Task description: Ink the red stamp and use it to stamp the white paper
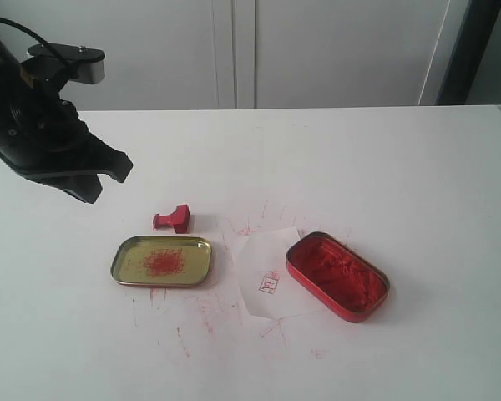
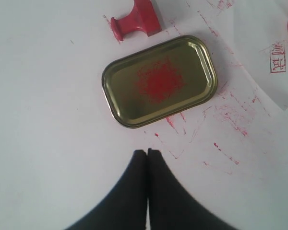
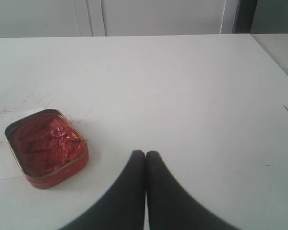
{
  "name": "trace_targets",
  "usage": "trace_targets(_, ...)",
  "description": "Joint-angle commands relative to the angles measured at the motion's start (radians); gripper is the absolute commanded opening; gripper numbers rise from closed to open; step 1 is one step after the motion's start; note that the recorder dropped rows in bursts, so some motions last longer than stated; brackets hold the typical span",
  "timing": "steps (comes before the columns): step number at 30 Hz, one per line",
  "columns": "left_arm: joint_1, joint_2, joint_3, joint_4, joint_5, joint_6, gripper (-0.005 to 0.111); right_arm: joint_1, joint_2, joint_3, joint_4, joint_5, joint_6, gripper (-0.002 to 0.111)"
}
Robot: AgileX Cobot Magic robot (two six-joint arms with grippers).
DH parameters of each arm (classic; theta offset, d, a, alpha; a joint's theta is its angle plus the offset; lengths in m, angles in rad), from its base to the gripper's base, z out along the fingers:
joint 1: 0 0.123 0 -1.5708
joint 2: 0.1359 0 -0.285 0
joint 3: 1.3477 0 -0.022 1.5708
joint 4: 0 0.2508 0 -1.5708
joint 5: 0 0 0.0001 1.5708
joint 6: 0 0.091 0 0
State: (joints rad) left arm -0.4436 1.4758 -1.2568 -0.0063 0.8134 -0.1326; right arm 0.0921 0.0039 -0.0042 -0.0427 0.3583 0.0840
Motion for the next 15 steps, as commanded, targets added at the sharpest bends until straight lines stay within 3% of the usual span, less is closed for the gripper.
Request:
trace_targets(1,-0.007,-0.01,0.005,-0.003,0.014,0.0,0.0,-0.003,-0.004,0.004,-0.007,-0.013,-0.001,0.0)
trace_targets(15,-0.007,-0.01,0.005,0.077,-0.013,0.0,0.0,-0.003,-0.004,0.004,-0.007,-0.013,-0.001,0.0)
